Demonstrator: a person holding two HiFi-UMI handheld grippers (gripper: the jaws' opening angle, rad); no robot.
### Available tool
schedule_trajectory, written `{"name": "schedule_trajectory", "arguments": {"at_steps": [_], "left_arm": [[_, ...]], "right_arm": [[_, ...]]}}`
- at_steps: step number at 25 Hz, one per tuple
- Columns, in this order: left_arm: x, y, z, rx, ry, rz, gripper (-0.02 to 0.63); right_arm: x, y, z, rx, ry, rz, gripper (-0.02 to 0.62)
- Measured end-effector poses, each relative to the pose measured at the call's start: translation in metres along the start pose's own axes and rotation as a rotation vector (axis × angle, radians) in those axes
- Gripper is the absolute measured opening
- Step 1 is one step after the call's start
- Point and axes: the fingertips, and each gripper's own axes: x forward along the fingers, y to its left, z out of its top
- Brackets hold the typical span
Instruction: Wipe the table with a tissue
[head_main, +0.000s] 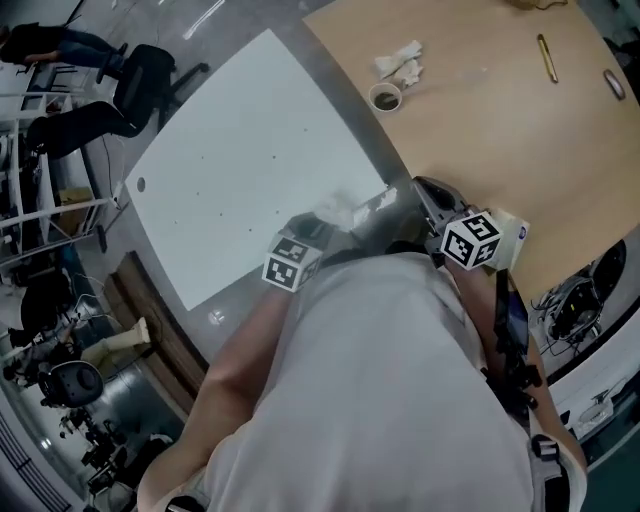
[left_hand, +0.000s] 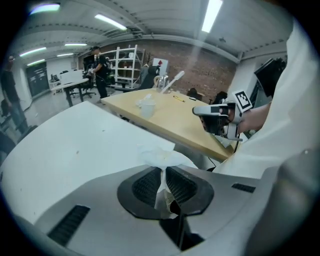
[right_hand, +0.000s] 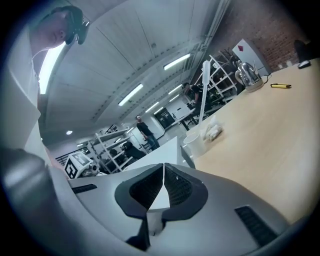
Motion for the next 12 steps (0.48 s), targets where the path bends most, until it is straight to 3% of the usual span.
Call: {"name": "schedule_trajectory", "arguments": {"at_steps": [3, 8, 12], "left_arm": [[-0.022, 0.028, -0.034, -0.098, 0.008, 0.083, 0.037], [-0.051, 0.078, -0.077, -0.147, 0.057, 0.239, 0.037], [-0.067, 0.112, -0.108, -0.277, 0.073, 0.344, 0.037]], "right_arm": [[0.014, 0.018, -0.012, -0.006, 0.032, 0.031, 0.018], [0.027, 0.039, -0.023, -0.014, 0.065, 0.056, 0.018], [0.034, 0.048, -0.027, -0.021, 0.085, 0.058, 0.018]]}}
